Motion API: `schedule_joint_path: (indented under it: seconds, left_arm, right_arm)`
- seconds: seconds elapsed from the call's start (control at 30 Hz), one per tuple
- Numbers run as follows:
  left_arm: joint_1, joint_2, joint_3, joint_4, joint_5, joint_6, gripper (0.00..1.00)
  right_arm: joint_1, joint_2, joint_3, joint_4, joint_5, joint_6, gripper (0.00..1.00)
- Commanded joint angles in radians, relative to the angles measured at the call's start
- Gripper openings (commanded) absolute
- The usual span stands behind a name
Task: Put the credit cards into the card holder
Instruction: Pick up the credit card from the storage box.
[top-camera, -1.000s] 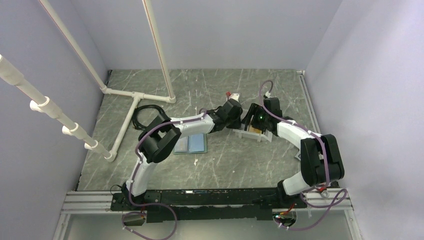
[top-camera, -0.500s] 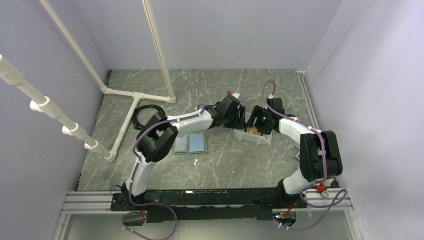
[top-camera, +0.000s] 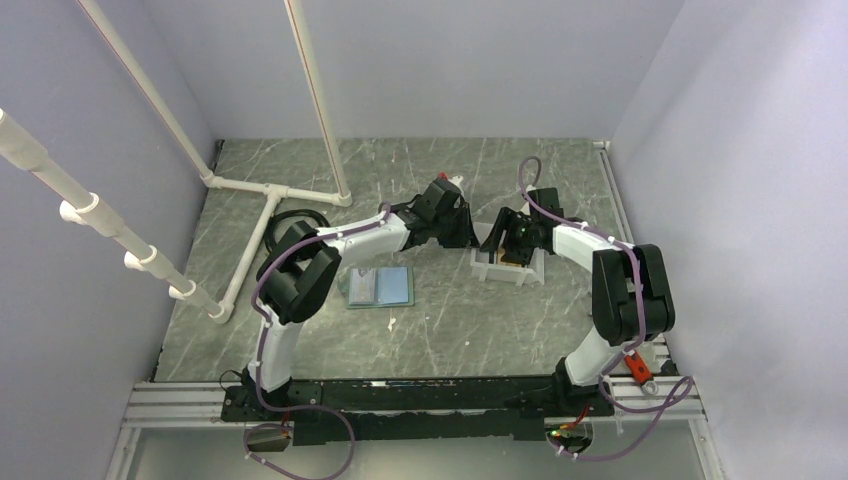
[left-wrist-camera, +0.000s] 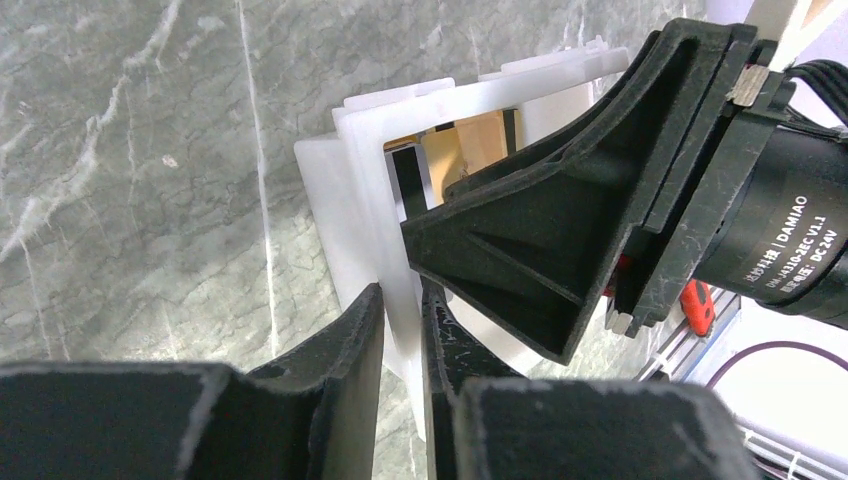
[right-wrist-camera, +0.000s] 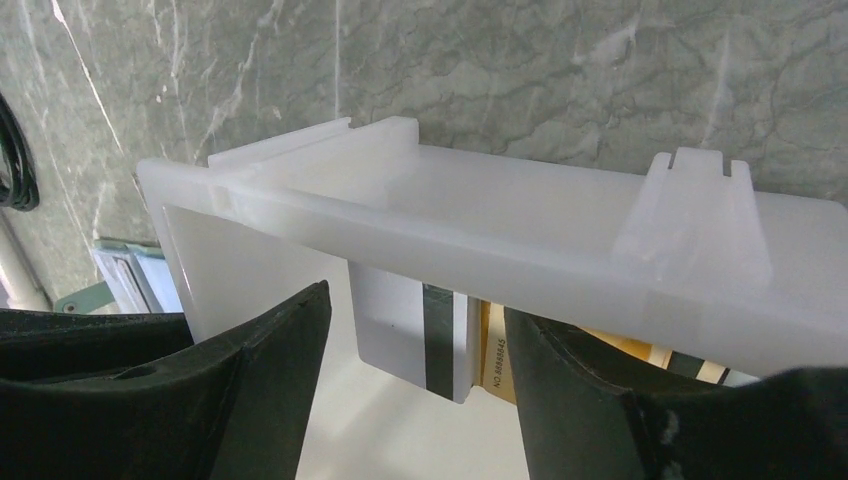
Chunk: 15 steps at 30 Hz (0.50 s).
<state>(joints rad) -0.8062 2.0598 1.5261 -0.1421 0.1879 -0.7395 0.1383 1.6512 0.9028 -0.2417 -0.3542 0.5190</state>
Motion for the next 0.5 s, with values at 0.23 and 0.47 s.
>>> schedule_joint_path:
  seconds: [0.23,0.47]
  left_arm:
    - [-0.007,0.026,0.036,0.004,0.049,0.013,0.16]
    - [-0.007,0.045,0.052,0.035,0.087,0.034,0.08]
  right_arm:
    - [-0.004,0.027,0.014,-0.001,-0.049,-0.01,0.55]
    - [0.018,0.05,0.013,0.099,-0.305,0.008,0.54]
